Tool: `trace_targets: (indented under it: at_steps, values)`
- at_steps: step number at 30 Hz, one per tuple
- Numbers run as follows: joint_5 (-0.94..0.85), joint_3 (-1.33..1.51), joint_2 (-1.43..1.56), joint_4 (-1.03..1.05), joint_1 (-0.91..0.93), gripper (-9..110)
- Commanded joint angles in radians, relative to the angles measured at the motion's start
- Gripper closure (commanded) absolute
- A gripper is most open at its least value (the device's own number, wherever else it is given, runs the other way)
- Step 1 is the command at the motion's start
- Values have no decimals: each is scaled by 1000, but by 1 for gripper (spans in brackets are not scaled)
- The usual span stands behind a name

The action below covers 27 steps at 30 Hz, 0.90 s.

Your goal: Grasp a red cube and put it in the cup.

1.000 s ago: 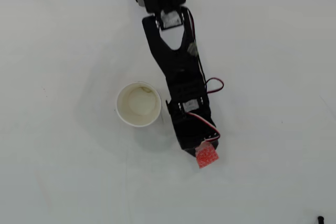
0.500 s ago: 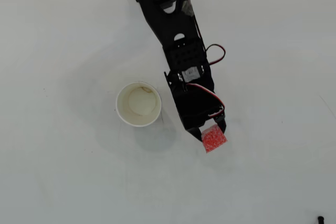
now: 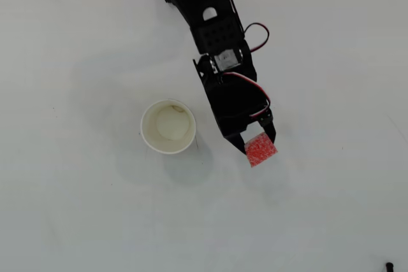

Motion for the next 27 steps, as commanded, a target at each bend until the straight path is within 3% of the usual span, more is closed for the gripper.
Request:
trace_targets:
  at_steps: [1,27]
  values:
    - [9,5,129,20,40,96]
    - [0,104,443,216,295,96]
